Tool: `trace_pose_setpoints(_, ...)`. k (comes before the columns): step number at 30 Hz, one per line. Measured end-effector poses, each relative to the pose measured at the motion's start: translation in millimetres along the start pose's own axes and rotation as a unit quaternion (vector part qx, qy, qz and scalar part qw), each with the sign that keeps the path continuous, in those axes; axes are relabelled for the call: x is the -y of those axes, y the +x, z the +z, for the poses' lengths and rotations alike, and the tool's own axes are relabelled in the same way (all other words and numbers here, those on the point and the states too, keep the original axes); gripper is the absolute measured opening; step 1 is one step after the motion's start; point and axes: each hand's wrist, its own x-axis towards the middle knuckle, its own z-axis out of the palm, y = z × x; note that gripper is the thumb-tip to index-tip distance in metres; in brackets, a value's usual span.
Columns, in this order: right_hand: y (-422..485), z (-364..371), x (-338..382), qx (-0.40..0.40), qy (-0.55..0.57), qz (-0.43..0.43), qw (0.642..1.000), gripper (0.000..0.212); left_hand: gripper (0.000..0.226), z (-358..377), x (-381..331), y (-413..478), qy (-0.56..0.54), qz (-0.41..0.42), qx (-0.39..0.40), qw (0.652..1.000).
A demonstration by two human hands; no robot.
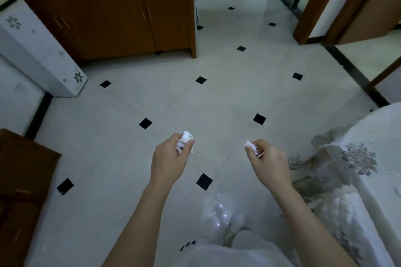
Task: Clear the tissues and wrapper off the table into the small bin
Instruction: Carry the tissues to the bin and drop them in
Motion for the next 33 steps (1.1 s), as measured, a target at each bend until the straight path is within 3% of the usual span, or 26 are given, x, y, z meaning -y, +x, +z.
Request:
trace_pose_setpoints(8,124,-12,-22,-0.021,0.004,0.038,0.999,0.028,0.027,70,-44,134,-0.004,0.042,0.051,0.998)
trace_pose_setpoints(19,337,-56,-60,-0.049,0.004,0.073,0.996,0.030,0.022,180,-163,331,0.016,0.121,0.089,0.989)
trace_pose_setpoints(33,486,-86,-129,-0.097,0.014,0.169,0.981,0.030,0.021,309,-243,482,0.036,0.183,0.175,0.967)
